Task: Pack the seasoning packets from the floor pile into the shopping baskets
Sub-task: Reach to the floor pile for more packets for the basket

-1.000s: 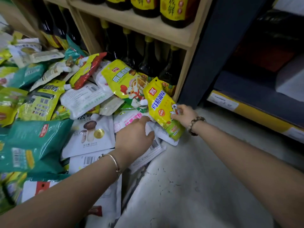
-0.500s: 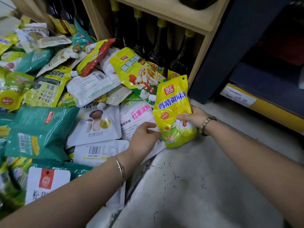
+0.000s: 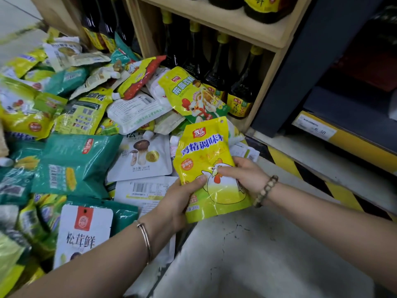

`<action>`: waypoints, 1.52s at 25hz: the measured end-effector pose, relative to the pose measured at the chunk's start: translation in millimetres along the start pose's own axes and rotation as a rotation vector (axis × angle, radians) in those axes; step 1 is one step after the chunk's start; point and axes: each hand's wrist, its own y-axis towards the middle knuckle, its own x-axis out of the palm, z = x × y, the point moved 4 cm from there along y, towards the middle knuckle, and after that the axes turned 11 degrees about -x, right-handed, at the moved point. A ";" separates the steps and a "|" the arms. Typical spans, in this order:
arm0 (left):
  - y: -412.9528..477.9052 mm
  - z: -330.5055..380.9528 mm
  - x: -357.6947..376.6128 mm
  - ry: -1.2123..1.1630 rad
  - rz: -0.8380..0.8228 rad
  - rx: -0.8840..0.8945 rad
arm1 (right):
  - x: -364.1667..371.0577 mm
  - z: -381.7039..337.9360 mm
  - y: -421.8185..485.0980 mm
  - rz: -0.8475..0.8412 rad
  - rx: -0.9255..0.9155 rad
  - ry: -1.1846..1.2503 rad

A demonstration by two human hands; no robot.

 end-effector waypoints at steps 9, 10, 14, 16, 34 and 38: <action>-16.0 18.1 -50.3 0.024 0.297 0.159 | 5.9 14.6 50.8 0.257 -0.045 -0.403; -18.2 17.3 -57.0 0.013 0.311 0.157 | 1.9 16.9 60.9 0.277 -0.016 -0.438; -24.0 15.1 -73.5 -0.019 0.323 0.153 | 12.3 31.1 85.7 0.230 0.134 -0.544; -24.9 15.2 -77.0 -0.034 0.323 0.151 | 20.4 33.1 89.5 0.251 0.133 -0.545; -23.2 10.8 -76.1 0.044 0.328 0.212 | -5.5 31.8 21.4 0.392 -0.030 -0.101; -6.6 14.9 -38.5 0.083 0.272 0.269 | -48.0 5.5 -8.9 0.601 -0.184 -0.125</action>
